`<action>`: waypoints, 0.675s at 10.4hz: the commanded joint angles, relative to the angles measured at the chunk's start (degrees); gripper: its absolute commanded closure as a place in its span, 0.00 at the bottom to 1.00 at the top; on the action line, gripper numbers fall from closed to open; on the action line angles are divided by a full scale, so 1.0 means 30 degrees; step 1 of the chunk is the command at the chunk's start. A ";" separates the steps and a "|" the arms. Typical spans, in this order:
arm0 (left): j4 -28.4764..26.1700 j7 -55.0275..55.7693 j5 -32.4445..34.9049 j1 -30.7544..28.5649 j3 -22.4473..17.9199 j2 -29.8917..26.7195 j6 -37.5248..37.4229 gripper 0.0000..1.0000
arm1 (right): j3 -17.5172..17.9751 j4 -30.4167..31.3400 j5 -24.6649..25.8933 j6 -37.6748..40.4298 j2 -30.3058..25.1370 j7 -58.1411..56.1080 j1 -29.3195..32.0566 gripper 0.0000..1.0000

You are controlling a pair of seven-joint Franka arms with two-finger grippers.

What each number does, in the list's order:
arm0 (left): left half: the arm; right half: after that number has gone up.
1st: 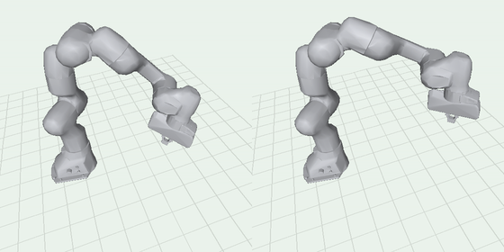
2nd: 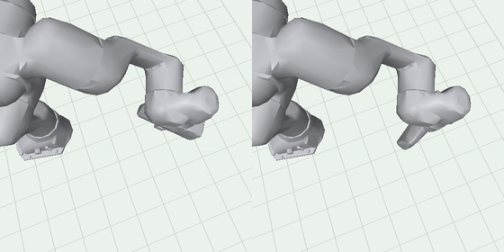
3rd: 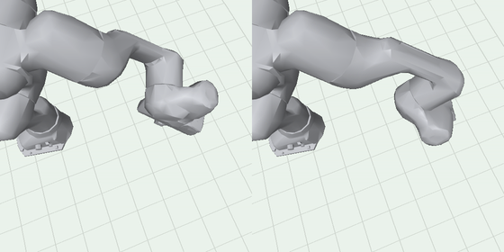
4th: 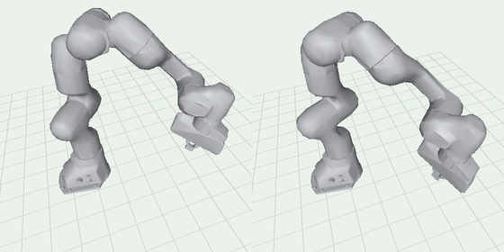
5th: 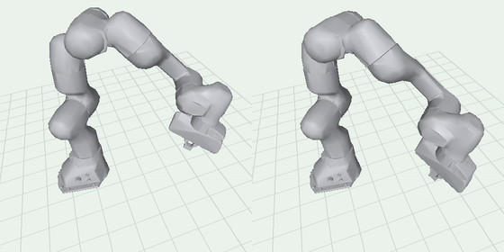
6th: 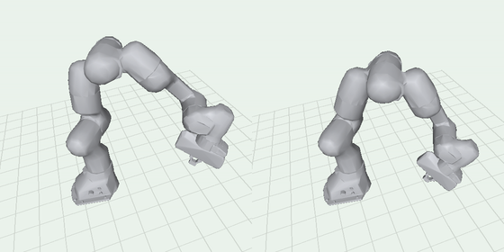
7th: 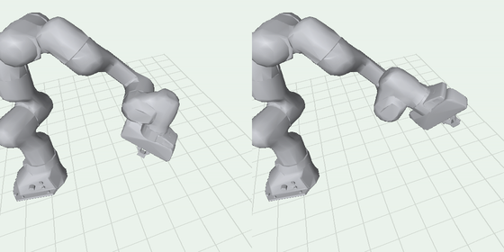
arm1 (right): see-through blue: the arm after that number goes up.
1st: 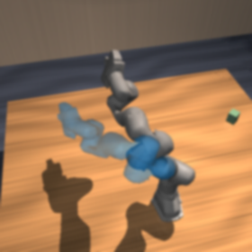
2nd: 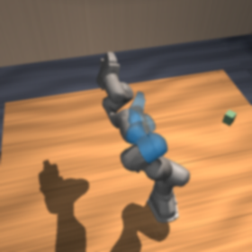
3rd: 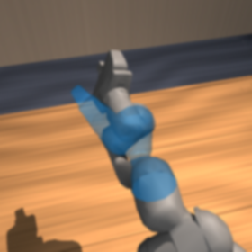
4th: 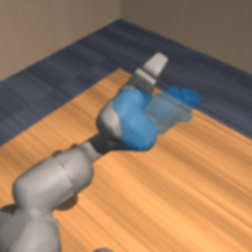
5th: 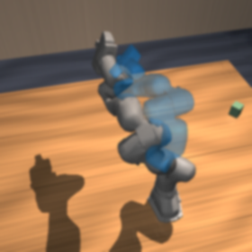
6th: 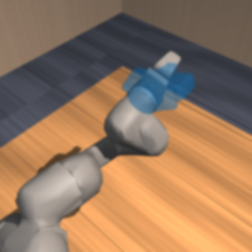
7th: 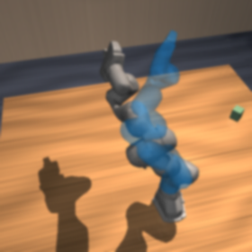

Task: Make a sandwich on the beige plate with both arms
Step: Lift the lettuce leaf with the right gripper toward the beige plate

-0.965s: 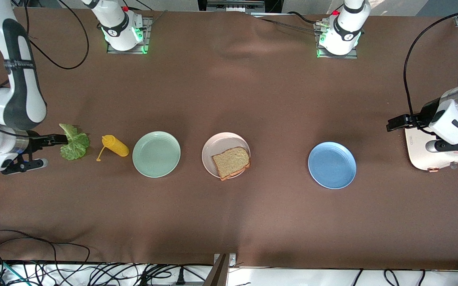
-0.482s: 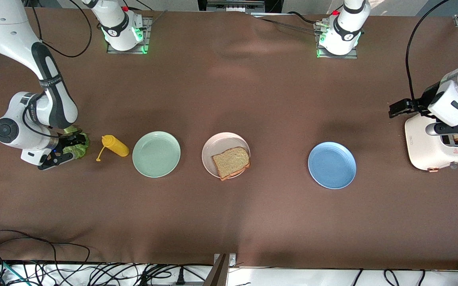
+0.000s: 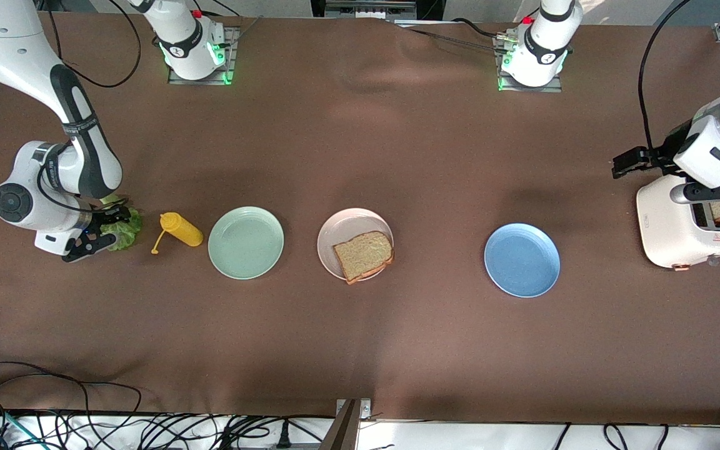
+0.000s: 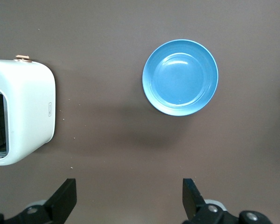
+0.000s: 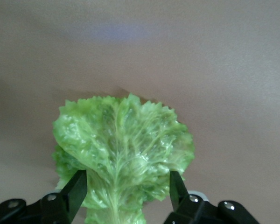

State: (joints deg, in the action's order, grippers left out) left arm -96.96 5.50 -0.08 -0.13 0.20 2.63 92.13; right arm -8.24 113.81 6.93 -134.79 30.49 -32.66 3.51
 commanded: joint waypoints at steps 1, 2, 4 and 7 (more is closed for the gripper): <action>0.1316 -0.0017 0.0585 -0.0832 0.0080 -0.0496 -0.0299 0.00 | -0.0036 0.0384 0.0269 -0.0158 -0.0203 -0.0275 0.0119 0.85; 0.1556 -0.0075 0.0585 -0.0836 0.0341 -0.0525 -0.0735 0.00 | -0.0066 0.0355 0.0269 -0.0158 -0.0145 -0.0275 0.0119 0.97; 0.1675 -0.0132 0.0440 -0.0719 0.0403 -0.0584 -0.0944 0.00 | -0.0095 0.0268 0.0269 -0.0099 -0.0202 -0.0216 0.0119 1.00; 0.1969 -0.0135 0.0556 -0.0660 0.0520 -0.0555 -0.0886 0.00 | -0.0095 -0.0344 0.0240 0.1327 -0.0727 -0.0071 0.0090 1.00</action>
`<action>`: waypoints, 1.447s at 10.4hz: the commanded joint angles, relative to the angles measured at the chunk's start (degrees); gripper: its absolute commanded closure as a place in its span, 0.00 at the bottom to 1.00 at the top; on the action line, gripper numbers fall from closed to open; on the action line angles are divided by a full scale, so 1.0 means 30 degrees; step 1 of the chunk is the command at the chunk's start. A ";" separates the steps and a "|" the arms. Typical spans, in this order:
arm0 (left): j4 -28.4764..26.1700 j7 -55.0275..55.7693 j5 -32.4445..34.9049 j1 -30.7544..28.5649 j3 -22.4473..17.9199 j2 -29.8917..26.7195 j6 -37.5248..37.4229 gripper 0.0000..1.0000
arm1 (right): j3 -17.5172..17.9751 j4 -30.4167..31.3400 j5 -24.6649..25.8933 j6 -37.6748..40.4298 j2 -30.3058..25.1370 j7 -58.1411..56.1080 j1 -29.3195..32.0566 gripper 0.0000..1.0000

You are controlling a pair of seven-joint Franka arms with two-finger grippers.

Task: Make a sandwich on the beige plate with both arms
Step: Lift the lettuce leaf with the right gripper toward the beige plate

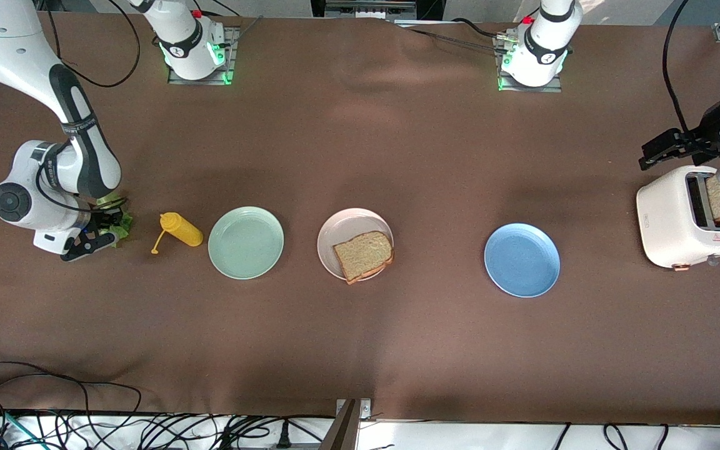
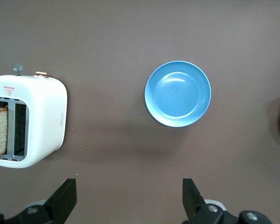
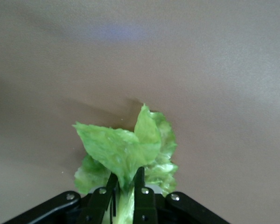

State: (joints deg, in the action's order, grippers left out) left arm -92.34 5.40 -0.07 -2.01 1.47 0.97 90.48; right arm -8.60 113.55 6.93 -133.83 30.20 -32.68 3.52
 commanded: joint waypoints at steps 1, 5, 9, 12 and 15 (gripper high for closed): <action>0.0430 -0.0130 0.0465 -0.0178 0.0037 -0.0002 -0.0337 0.00 | 0.0025 -0.1539 0.0238 0.2669 -0.0780 -0.0210 0.0088 1.00; 0.0430 -0.0130 0.0523 -0.0238 -0.0081 0.0027 -0.0278 0.00 | 0.0289 -0.8511 -0.0169 1.1841 -0.0752 0.0051 -0.0205 1.00; 0.0401 -0.0130 0.0347 -0.0853 -0.0023 0.0056 -0.0308 0.00 | 0.0318 -1.1627 -0.4849 1.4023 -0.0752 0.5718 -0.0614 1.00; 0.0401 -0.0130 0.0347 -0.0911 -0.0051 0.0056 -0.0337 0.00 | 0.0318 -1.2448 -0.6434 1.3733 -0.0694 1.2011 -0.2861 1.00; 0.0430 -0.0188 0.0580 -0.0882 0.0006 0.0056 -0.0366 0.00 | 0.0318 -1.2538 -0.7461 1.2100 -0.0518 1.7437 -0.5557 1.00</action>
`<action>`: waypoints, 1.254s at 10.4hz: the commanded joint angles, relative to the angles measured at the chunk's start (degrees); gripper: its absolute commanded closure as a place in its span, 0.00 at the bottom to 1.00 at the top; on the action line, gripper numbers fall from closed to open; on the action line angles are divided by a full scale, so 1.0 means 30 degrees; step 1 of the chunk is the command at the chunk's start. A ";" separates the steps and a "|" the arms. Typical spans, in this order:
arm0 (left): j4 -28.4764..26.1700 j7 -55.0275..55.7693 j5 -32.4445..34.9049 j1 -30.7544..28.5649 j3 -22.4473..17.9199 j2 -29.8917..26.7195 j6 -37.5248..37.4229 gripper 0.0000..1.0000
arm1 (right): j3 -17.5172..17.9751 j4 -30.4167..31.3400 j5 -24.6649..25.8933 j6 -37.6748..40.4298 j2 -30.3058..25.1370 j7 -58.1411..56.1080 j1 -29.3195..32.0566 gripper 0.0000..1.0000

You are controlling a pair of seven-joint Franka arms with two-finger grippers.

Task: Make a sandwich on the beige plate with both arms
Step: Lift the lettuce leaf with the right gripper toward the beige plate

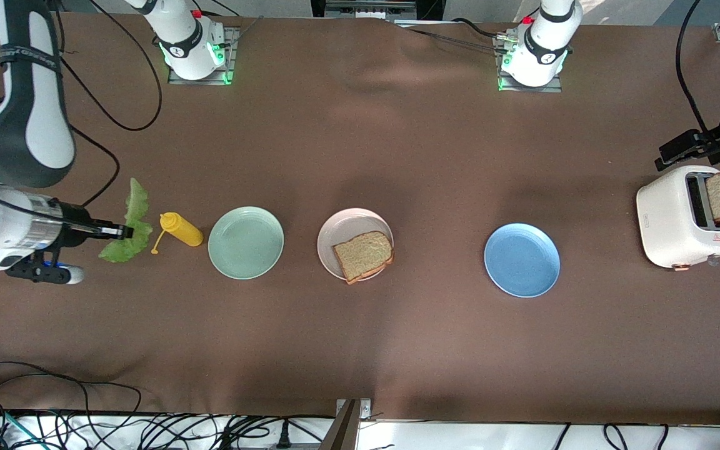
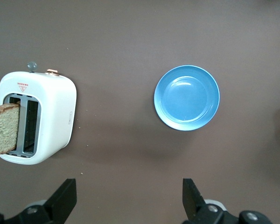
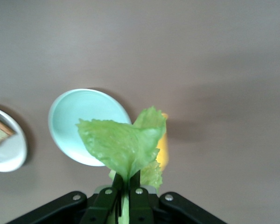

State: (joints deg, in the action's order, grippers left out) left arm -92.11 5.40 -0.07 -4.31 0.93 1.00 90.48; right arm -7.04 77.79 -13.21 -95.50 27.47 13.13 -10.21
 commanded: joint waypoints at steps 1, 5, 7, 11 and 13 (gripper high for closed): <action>0.0352 -0.0188 0.0553 -0.0114 0.0131 0.0046 -0.0364 0.00 | -0.0231 -0.0617 -0.0899 -0.0976 0.0597 0.3463 -0.1688 1.00; 0.0323 -0.0188 0.0582 -0.0260 0.0044 0.0075 -0.0393 0.00 | 0.0031 -0.0617 -0.2039 -0.4400 0.1415 1.0164 -0.4443 1.00; 0.0323 -0.0217 0.0464 -0.0495 0.0043 0.0105 -0.0393 0.00 | 0.0383 -0.0617 -0.2278 -0.6684 0.2527 1.2580 -0.5819 1.00; 0.0352 -0.0217 0.0377 -0.0757 0.0043 0.0163 -0.0393 0.00 | 0.0413 -0.0617 -0.2365 -1.0811 0.5046 1.4838 -0.8543 1.00; 0.0381 -0.0159 0.0405 -0.0555 0.0218 0.0192 -0.0364 0.00 | 0.0442 -0.0617 -0.2365 -1.3507 0.6101 1.7581 -0.9426 1.00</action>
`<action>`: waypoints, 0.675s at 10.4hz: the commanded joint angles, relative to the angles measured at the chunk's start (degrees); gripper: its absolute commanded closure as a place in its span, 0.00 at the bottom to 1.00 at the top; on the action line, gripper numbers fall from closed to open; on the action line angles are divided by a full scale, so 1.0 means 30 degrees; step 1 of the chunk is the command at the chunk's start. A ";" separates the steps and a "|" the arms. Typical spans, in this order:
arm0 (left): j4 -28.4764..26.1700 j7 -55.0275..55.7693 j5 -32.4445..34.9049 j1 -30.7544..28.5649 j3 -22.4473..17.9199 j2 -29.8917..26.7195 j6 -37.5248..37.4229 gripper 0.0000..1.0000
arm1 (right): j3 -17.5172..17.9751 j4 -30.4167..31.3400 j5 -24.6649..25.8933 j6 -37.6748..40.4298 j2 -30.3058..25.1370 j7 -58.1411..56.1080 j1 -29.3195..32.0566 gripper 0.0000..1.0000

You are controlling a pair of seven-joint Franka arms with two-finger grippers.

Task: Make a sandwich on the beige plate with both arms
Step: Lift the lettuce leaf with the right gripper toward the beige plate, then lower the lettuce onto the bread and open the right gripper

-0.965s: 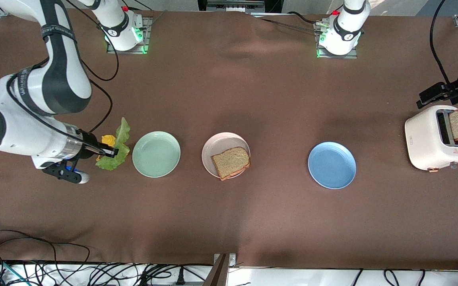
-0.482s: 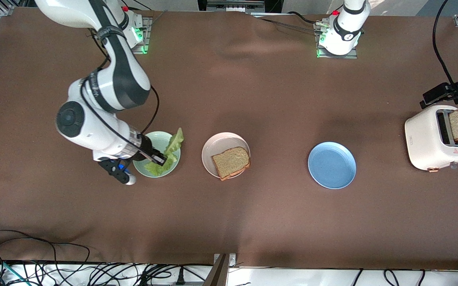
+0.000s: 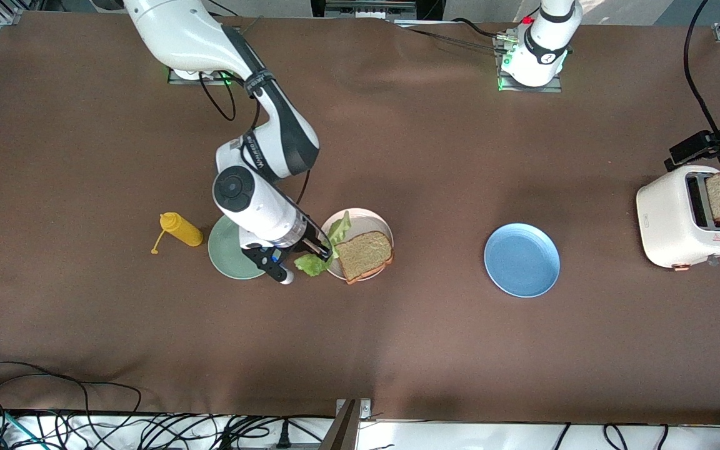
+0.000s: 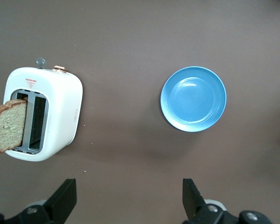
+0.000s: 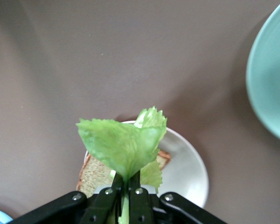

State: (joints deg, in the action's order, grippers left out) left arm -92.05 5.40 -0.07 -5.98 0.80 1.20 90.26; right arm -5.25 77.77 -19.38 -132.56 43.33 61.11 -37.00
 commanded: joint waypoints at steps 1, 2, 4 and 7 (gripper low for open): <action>0.0362 -0.0158 0.0434 0.0059 0.0290 0.0126 -0.0263 0.00 | -0.0182 -0.0609 -0.0222 -0.1628 0.1170 0.2097 -0.1166 1.00; 0.0362 -0.0158 0.0434 0.0089 0.0435 0.0126 -0.0262 0.00 | -0.0183 -0.0609 -0.0192 -0.1633 0.1434 0.2102 -0.1347 1.00; 0.0391 -0.0158 0.0435 0.0089 0.0553 0.0126 -0.0233 0.00 | -0.0183 -0.0609 -0.0191 -0.2127 0.1847 0.2073 -0.1494 0.01; 0.0392 -0.0129 0.0493 0.0118 0.0612 0.0126 -0.0233 0.00 | -0.0328 -0.0638 -0.0162 -0.1985 0.1526 0.2044 -0.1495 0.00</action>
State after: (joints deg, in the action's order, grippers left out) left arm -92.04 5.40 -0.07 -5.79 2.34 1.23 90.26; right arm -5.59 77.23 -19.38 -138.76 47.90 66.84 -41.17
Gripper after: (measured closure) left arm 0.000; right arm 0.546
